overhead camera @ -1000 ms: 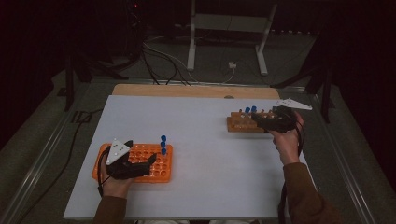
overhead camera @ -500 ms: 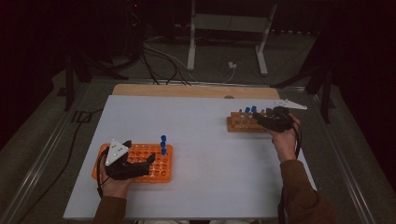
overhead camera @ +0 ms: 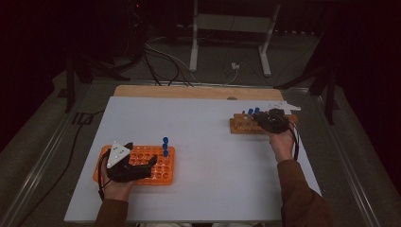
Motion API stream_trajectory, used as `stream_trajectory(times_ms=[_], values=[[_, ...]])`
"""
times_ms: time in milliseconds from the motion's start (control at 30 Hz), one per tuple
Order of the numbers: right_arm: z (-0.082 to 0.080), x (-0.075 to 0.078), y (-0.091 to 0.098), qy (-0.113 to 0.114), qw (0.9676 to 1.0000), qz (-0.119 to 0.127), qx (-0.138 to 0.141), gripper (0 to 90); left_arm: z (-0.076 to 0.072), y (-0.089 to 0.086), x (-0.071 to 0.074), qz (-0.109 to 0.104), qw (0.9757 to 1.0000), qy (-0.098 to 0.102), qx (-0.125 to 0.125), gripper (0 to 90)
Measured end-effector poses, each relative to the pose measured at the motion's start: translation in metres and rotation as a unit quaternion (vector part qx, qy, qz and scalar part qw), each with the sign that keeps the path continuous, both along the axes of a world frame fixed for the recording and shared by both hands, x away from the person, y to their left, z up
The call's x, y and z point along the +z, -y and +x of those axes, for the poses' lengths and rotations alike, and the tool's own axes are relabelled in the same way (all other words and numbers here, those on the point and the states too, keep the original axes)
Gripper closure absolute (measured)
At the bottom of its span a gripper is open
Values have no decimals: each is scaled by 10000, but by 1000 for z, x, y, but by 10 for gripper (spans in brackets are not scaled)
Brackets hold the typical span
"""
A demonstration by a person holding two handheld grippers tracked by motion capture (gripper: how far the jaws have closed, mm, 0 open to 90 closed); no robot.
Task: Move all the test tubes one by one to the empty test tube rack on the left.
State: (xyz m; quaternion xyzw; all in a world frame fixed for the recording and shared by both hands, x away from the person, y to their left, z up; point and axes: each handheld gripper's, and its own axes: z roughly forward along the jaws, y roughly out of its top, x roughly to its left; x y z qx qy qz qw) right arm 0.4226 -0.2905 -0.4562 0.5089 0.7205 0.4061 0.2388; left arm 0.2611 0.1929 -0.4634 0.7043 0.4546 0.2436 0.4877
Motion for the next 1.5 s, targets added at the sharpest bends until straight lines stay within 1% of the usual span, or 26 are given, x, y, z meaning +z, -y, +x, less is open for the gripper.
stream_trajectory(times_ms=[133,233,333,400,500,567,867,1133,1367,1500], values=[[2,-2,-2,22,10000,52,-61,684,0,1,0,2,10000,0,-9,4],[4,-2,-5,61,10000,-24,-49,709,0,1,0,5,10000,-1,-10,4],[5,-3,-6,79,9999,-38,-85,748,0,1,0,2,10000,-2,-9,4],[5,-3,-6,89,9999,-23,-73,755,0,1,0,-5,10000,-1,-4,4],[4,-3,-7,130,9999,-69,-76,763,0,0,0,-5,10000,-5,2,4],[3,-1,-6,156,9998,-44,-63,763,0,0,0,-5,10000,-1,2,4],[-5,13,-4,414,9991,-58,-28,765,0,1,-1,5,10000,-23,-7,4],[-9,26,-3,529,9986,-88,12,765,0,1,-2,-5,10000,-29,0,4],[-12,44,-4,677,9976,-105,57,766,0,1,-1,-4,10000,-26,8,4],[-15,51,-4,755,9971,-92,93,766,0,1,-1,-10,10000,-18,10,4]])
